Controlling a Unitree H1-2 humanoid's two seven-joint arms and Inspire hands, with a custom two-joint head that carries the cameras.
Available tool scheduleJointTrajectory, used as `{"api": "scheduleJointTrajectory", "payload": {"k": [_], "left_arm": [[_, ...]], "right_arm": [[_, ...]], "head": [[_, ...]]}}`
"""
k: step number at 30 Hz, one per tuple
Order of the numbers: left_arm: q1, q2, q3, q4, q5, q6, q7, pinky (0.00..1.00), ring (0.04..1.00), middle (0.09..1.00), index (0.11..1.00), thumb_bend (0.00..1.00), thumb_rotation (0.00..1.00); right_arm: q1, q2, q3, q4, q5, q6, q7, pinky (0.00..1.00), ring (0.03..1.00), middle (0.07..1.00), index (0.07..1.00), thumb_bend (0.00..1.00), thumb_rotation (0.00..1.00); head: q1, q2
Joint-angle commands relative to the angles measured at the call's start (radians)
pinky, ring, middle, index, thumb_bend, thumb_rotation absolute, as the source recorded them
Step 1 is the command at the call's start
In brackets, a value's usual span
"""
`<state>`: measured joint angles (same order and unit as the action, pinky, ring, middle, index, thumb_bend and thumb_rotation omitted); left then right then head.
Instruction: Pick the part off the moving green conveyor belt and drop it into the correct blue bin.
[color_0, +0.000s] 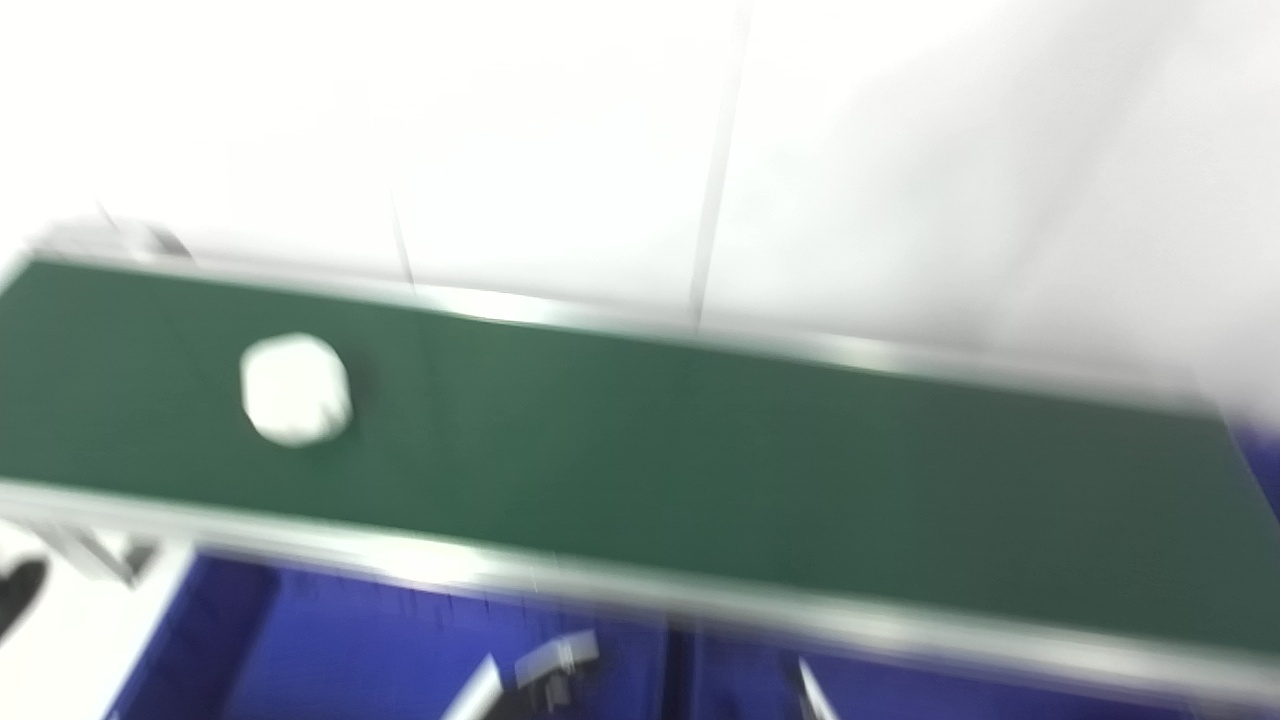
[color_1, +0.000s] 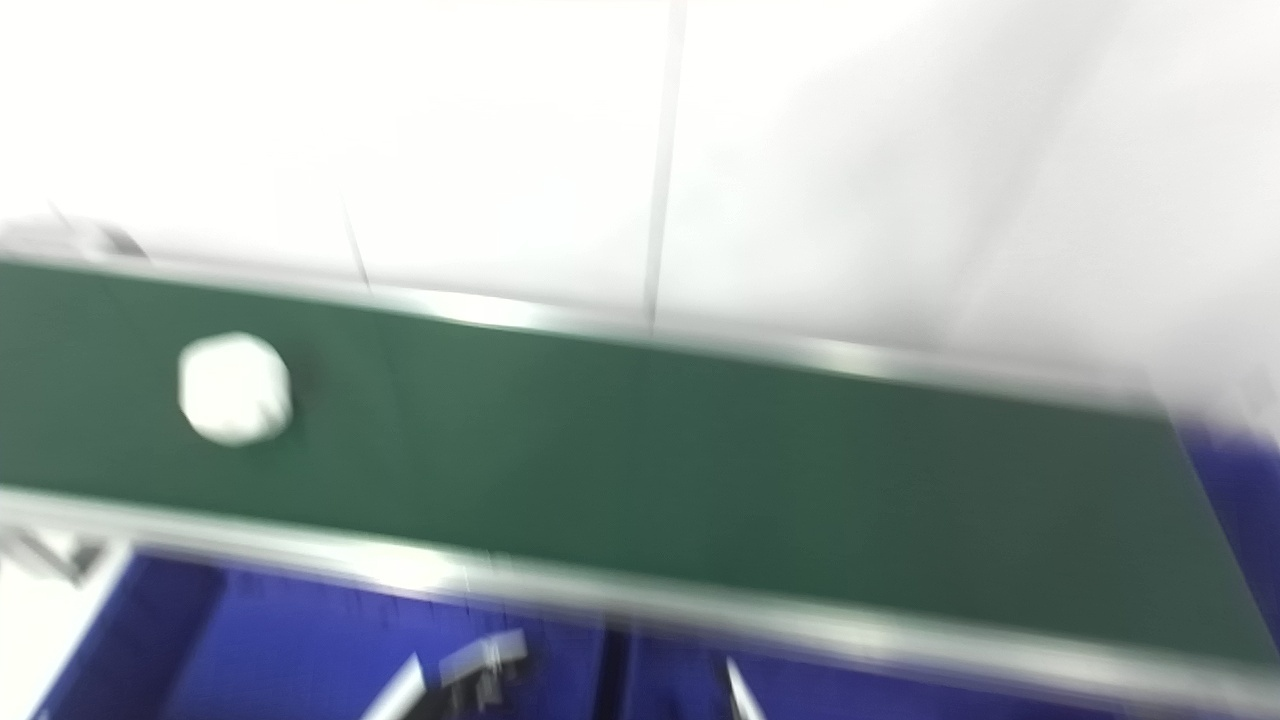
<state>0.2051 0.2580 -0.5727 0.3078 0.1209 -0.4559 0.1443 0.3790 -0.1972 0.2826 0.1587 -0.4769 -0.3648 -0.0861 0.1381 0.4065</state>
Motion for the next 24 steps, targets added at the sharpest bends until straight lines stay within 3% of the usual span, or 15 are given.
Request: {"api": "scheduleJointTrajectory", "payload": {"k": [1, 18, 21, 24], "left_arm": [[-0.021, 0.009, -0.022, -0.003, 0.02, -0.014, 0.048, 0.69, 0.814, 0.867, 0.817, 0.89, 0.36], [-0.112, 0.073, -0.209, 0.05, 0.062, -0.014, 0.29, 0.72, 0.788, 0.834, 0.798, 0.88, 0.39], [-0.116, 0.105, -0.247, -0.007, 0.12, -0.014, 0.366, 0.69, 0.772, 0.826, 0.8, 0.86, 0.39], [-0.115, 0.14, -0.26, -0.096, 0.164, -0.014, 0.399, 0.66, 0.755, 0.821, 0.804, 0.85, 0.39]], "right_arm": [[-0.007, 0.001, -0.008, -0.004, 0.016, -0.068, -0.027, 0.74, 0.906, 0.979, 1.0, 0.94, 0.66], [-0.064, -0.005, 0.022, 0.087, 0.014, -0.105, -0.097, 0.77, 0.909, 0.961, 1.0, 0.92, 0.67], [-0.072, -0.005, 0.025, 0.097, 0.045, -0.104, -0.082, 0.73, 0.897, 0.963, 1.0, 0.94, 0.66], [-0.088, -0.015, 0.048, 0.113, 0.041, -0.105, -0.11, 0.72, 0.892, 0.963, 1.0, 0.94, 0.67]], "head": [[0.012, -0.01], [0.023, -0.071], [0.02, -0.071], [0.024, -0.078]]}}
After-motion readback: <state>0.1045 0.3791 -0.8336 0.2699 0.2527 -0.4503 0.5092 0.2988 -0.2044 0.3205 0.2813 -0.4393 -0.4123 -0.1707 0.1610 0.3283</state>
